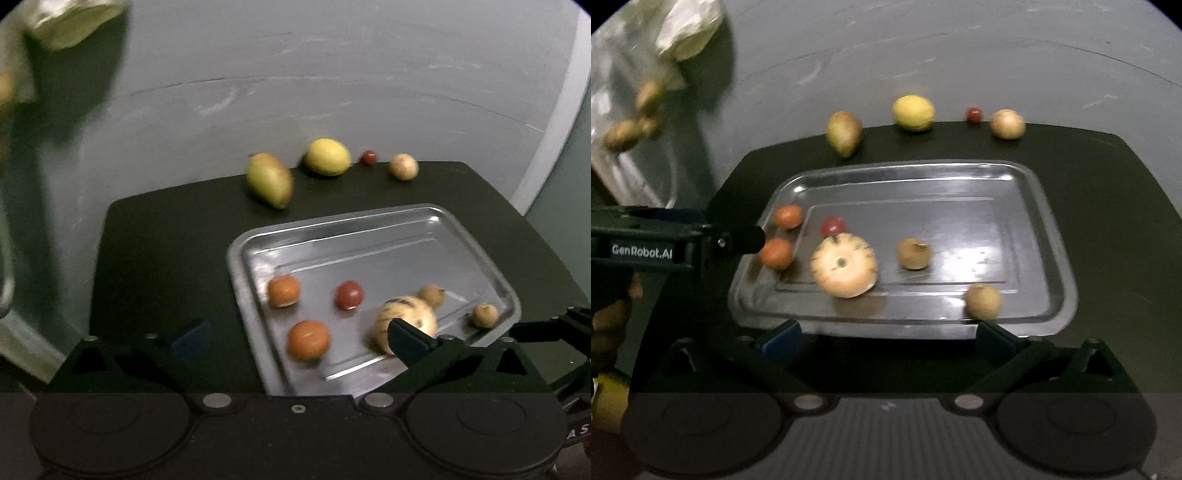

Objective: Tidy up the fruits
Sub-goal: 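Move both tools forward toward the lemon and the pale round fruit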

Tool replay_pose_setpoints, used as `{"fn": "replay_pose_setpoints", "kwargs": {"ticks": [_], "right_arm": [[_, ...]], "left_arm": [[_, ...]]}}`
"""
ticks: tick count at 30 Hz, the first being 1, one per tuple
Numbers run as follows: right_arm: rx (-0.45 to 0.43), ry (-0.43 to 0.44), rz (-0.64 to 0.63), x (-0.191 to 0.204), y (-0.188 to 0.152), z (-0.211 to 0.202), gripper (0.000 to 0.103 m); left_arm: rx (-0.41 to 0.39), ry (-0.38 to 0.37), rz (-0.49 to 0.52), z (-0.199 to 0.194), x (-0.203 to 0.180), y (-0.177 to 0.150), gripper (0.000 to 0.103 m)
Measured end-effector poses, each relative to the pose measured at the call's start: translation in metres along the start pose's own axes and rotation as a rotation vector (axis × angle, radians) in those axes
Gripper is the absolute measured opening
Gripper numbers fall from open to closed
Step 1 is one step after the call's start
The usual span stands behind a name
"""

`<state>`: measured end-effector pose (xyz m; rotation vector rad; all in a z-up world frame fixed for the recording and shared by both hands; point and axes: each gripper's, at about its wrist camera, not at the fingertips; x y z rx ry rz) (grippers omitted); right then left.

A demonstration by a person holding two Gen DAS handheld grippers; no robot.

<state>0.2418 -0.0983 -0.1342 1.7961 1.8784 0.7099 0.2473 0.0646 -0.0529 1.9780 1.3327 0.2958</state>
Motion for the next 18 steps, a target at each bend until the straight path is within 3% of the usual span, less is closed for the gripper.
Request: {"fn": "replay_pose_setpoints", "kwargs": {"ticks": [10, 18], "right_arm": [[0.023, 0.034, -0.138, 0.032, 0.009, 0.004, 0.103], [0.009, 0.050, -0.187, 0.037, 0.016, 0.003, 0.103]], "left_arm": [[-0.013, 0.079, -0.127, -0.009, 0.035, -0.015, 0.102], [-0.012, 0.120, -0.179, -0.003, 0.042, -0.010, 0.102]]}}
Point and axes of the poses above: each gripper's, at about its wrist camera, not at the fingertips, and z roughly the way its jaws point, x to its left, y to its top, and after that the axes turned 9 degrees about -y, right-handed
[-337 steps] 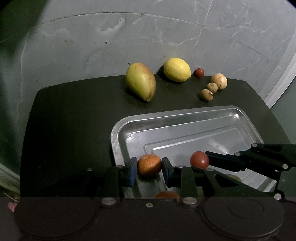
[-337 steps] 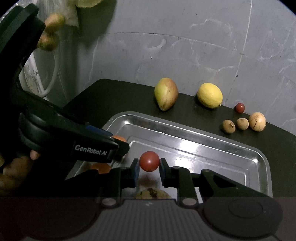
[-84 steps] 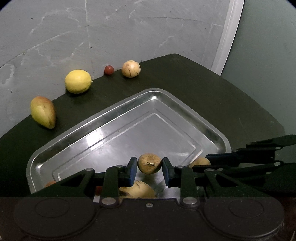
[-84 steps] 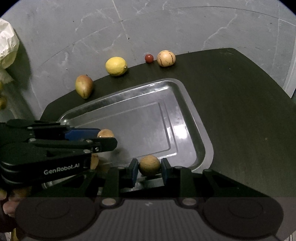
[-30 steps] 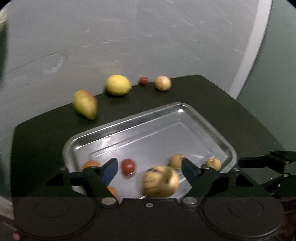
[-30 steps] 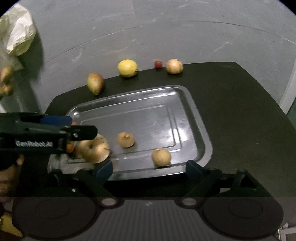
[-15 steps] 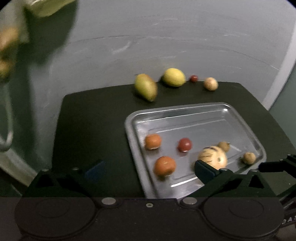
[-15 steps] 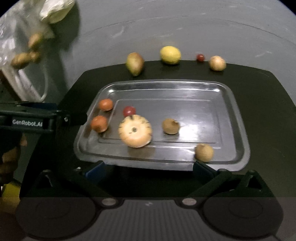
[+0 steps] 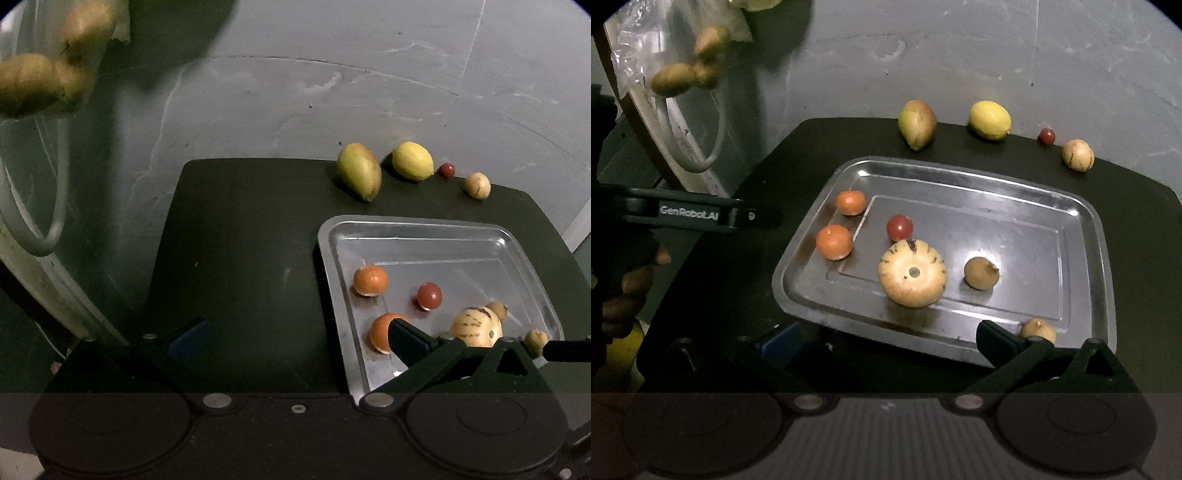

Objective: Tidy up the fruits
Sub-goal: 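Move both tools forward toward the lemon and the pale round fruit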

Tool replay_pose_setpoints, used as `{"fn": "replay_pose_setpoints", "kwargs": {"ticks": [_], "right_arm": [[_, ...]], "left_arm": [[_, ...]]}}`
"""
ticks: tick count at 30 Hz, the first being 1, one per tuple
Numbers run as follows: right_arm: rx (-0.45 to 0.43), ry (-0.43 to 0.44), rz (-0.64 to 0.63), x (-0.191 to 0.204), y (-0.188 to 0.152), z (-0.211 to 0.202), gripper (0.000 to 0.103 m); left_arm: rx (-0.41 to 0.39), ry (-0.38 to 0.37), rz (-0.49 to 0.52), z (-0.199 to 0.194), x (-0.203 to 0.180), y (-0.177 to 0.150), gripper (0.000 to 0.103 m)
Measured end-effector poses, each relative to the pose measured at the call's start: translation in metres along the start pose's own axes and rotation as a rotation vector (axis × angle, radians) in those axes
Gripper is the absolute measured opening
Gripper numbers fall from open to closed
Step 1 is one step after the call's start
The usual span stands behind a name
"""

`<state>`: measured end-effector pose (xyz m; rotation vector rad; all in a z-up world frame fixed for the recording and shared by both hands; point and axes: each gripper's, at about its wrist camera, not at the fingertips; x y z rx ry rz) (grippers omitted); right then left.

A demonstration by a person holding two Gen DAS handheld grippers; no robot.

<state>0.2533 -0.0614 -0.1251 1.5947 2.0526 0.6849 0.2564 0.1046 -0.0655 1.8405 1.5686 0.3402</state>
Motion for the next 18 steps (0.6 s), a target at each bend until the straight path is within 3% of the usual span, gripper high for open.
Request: {"fn": "replay_pose_setpoints", "kwargs": {"ticks": [12, 18], "right_arm": [[-0.041, 0.016, -0.009, -0.035, 0.008, 0.010, 0.103], [-0.117, 0.038, 0.024, -0.062, 0.018, 0.011, 0.103]], "left_arm": [[-0.015, -0.003, 0.045, 0.024, -0.047, 0.031, 0.102], [-0.015, 0.017, 0.040, 0.039, -0.067, 0.045, 0.102]]}}
Point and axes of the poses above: each gripper's, at about its wrist camera, not at the fingertips, and z roughly the way its jaws point, x to its left, y to its top, and after that the axes turned 9 degrees about -y, right-handed
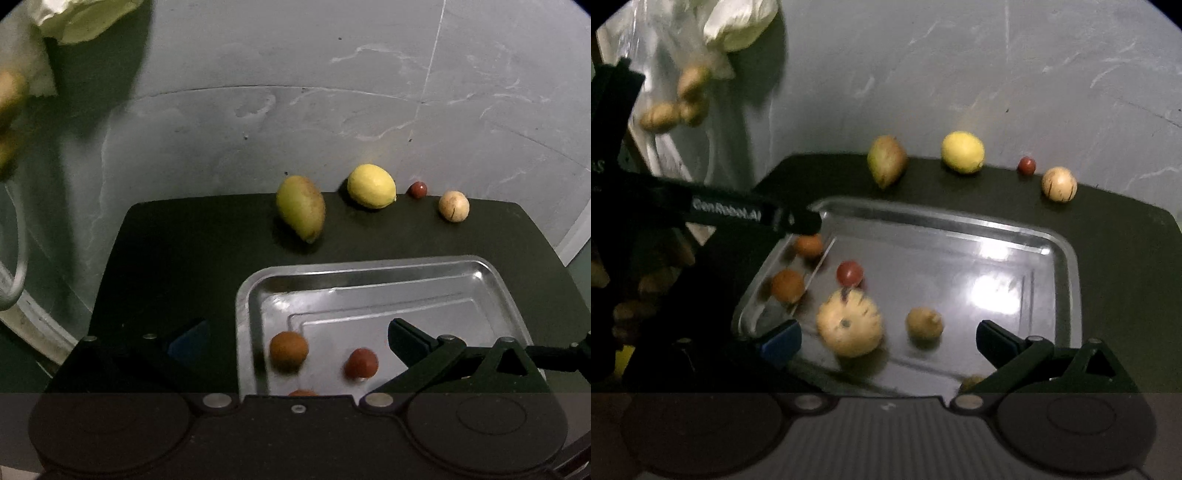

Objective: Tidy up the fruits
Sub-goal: 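Move both tools forward toward the lemon and the pale round fruit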

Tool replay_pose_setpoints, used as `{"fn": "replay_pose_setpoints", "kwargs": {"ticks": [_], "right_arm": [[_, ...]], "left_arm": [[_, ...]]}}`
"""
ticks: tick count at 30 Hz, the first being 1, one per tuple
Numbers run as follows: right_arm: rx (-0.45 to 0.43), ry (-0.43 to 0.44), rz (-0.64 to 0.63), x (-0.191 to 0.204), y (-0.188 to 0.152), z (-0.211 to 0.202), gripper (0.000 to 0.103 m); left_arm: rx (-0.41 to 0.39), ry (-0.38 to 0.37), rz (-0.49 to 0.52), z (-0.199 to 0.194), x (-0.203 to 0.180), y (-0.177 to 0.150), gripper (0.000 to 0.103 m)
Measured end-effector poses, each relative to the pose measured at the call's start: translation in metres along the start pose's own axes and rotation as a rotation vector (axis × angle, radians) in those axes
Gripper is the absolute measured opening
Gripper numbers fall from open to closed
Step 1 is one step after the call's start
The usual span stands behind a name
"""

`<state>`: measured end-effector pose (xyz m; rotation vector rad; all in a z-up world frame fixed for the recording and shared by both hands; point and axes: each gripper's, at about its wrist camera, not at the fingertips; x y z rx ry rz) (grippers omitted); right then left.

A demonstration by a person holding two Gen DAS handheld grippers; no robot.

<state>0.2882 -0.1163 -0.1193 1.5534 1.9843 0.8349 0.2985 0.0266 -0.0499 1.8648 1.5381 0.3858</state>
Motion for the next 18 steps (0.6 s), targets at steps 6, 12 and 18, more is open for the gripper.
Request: {"fn": "replay_pose_setpoints", "kwargs": {"ticks": [6, 12, 18], "right_arm": [[-0.036, -0.040, 0.039, -0.034, 0.008, 0.011, 0.103], [-0.031, -0.070, 0.081, -0.071, 0.014, 0.024, 0.103], [-0.039, -0.102, 0.082, -0.102, 0.023, 0.038, 0.103]], "left_arm": [[0.008, 0.015, 0.016, 0.023, -0.015, 0.017, 0.102], [0.004, 0.005, 0.045, 0.046, -0.034, 0.033, 0.102], [-0.013, -0.012, 0.083, 0.071, -0.058, 0.052, 0.102]]}}
Point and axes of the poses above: each gripper's, at about its wrist camera, not at the fingertips, and z roughly the way its jaws point, x to its left, y to its top, and after that the axes turned 9 degrees about -y, right-handed
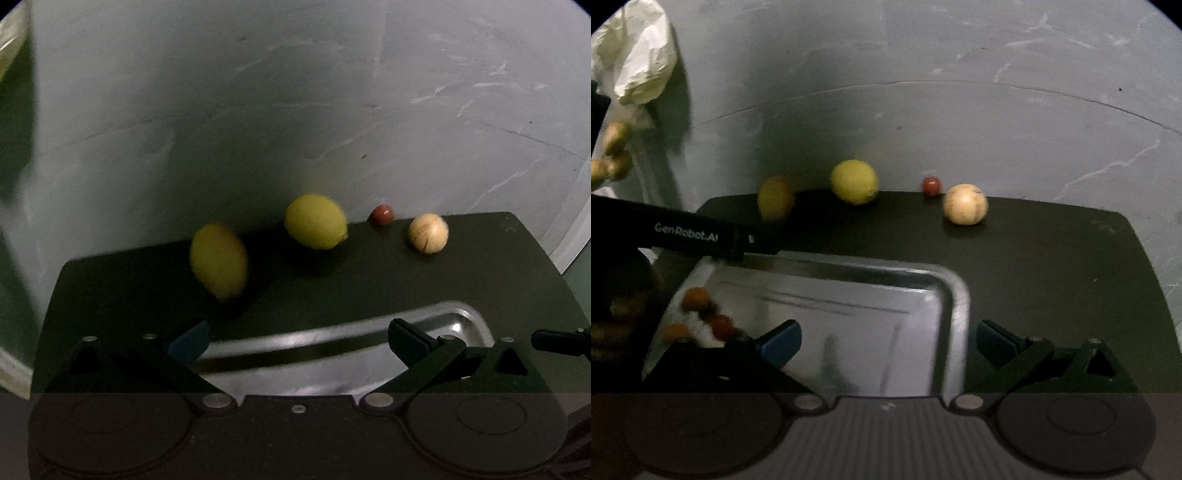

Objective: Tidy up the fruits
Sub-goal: 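Move both tools forward toward the lemon and the pale round fruit, then grasp the lemon with the left tool while the right tool grasps the pale round fruit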

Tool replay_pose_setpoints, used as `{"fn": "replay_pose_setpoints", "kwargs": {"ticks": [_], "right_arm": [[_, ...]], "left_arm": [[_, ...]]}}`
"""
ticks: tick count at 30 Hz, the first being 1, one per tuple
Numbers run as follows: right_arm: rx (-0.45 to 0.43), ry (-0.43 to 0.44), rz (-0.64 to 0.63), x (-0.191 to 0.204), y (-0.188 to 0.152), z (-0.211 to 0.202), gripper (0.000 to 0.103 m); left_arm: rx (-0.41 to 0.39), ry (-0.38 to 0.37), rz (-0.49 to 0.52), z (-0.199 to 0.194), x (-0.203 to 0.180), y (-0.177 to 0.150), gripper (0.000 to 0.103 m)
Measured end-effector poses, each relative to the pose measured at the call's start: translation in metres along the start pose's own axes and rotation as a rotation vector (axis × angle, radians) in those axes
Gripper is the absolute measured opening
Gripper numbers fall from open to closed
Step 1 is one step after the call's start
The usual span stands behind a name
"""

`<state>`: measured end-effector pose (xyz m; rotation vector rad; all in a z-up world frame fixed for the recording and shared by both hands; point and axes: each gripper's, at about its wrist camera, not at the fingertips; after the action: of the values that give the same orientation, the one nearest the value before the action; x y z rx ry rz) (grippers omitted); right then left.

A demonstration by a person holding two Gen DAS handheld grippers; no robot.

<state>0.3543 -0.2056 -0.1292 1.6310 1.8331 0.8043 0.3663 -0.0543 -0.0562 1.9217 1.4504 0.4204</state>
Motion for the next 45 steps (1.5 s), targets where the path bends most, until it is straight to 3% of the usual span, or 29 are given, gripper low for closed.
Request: {"fn": "replay_pose_setpoints", "kwargs": {"ticks": [11, 27, 37, 45], "right_arm": [[-0.057, -0.043, -0.021, -0.044, 0.031, 0.038, 0.103], [-0.094, 0.002, -0.030, -0.049, 0.065, 0.098, 0.102], [-0.076, 0.010, -0.019, -0.043, 0.066, 0.119, 0.093], [-0.077, 0.032, 0.002, -0.044, 0.068, 0.119, 0.088]], "left_arm": [[-0.052, 0.030, 0.049, 0.044, -0.027, 0.039, 0.102], [-0.016, 0.106, 0.039, 0.105, -0.020, 0.066, 0.102], [-0.003, 0.107, 0.032, 0.121, -0.019, 0.068, 0.102], [-0.007, 0.112, 0.027, 0.111, -0.013, 0.066, 0.101]]}}
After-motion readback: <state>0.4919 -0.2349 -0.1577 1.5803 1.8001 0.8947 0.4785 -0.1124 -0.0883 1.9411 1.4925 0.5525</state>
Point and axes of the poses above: each gripper's, at about its wrist camera, not at the fingertips, and z roughly the way its jaws point, x to its left, y to its top, and after that the axes turned 9 degrees about -y, right-handed
